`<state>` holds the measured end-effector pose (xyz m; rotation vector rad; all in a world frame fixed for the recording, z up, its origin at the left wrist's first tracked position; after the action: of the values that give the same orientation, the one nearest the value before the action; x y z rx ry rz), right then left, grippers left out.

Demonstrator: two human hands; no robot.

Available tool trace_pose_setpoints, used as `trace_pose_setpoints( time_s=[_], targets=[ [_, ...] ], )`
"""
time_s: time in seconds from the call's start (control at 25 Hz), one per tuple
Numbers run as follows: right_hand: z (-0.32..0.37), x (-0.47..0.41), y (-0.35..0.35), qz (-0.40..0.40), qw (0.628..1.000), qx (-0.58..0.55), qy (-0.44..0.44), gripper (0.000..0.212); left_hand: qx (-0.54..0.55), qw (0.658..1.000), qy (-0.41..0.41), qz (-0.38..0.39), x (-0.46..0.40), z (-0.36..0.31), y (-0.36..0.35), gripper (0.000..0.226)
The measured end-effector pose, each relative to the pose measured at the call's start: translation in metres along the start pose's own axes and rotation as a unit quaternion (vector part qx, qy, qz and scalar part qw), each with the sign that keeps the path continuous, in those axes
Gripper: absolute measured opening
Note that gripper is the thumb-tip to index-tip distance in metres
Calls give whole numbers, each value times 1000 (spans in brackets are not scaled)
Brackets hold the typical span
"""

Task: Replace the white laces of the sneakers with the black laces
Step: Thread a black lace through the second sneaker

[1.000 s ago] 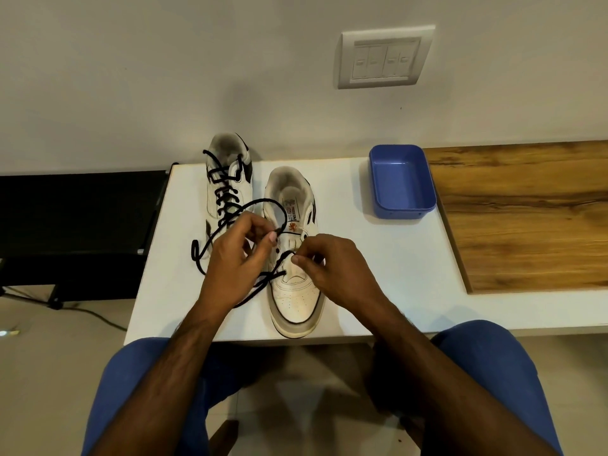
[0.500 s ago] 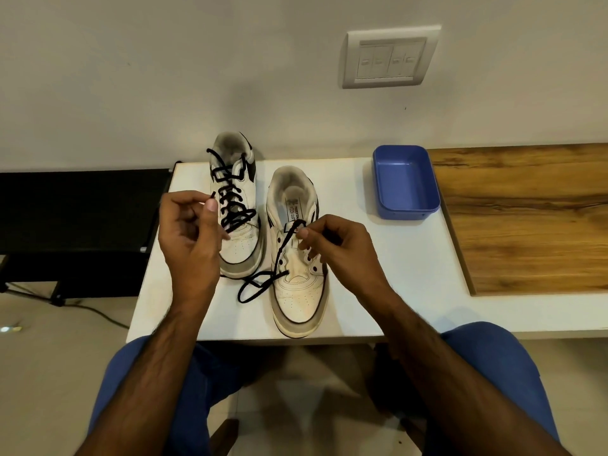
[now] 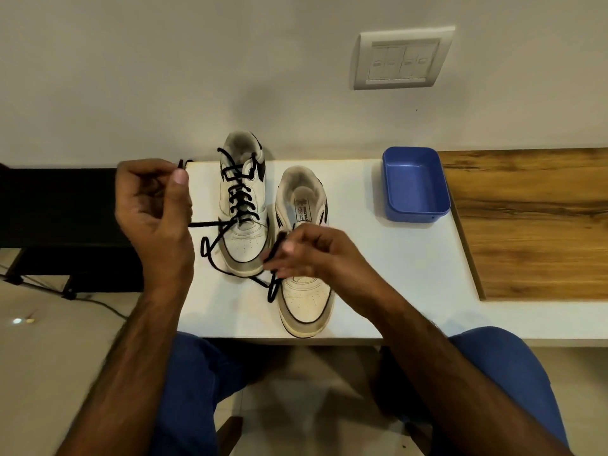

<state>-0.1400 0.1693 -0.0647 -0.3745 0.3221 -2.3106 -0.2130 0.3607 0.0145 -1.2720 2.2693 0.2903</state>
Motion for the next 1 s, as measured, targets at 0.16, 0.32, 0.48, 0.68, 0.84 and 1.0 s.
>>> trace_pose_setpoints(
  time_s=[0.16, 0.32, 0.48, 0.68, 0.84, 1.0],
  targets=[
    [-20, -3, -19, -18, 999, -1, -32, 9, -73, 991, -50, 104, 1, -19, -2, 8],
    [6, -34, -9, -73, 996, 40, 37, 8, -53, 990, -89, 96, -6, -34, 10, 8],
    [33, -89, -20, -64, 981, 175, 48, 6, -74, 977, -19, 201, 4, -21, -4, 7],
    [43, -77, 16, -133, 919, 359, 91, 20, -204, 894, 61, 394, 55, 31, -37, 10],
    [7, -10, 70, -236, 890, 390, 4, 8, -229, 893, 23, 387, 80, 47, -56, 8],
    [-23, 9, 67, -228, 869, 434, -70, 32, -267, 874, -6, 406, 98, 54, -71, 14]
  ],
)
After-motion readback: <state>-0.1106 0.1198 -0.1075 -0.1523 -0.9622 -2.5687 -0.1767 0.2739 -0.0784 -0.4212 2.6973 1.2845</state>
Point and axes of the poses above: each hand's wrist, its own x-axis away from the middle knuckle, its own y-axis out of the back of the hand, z = x × y, the point moved 6 cm from there along -x, towards the middle knuckle, and after that the axes turned 7 degrees about -z, right-handed, at the moved point
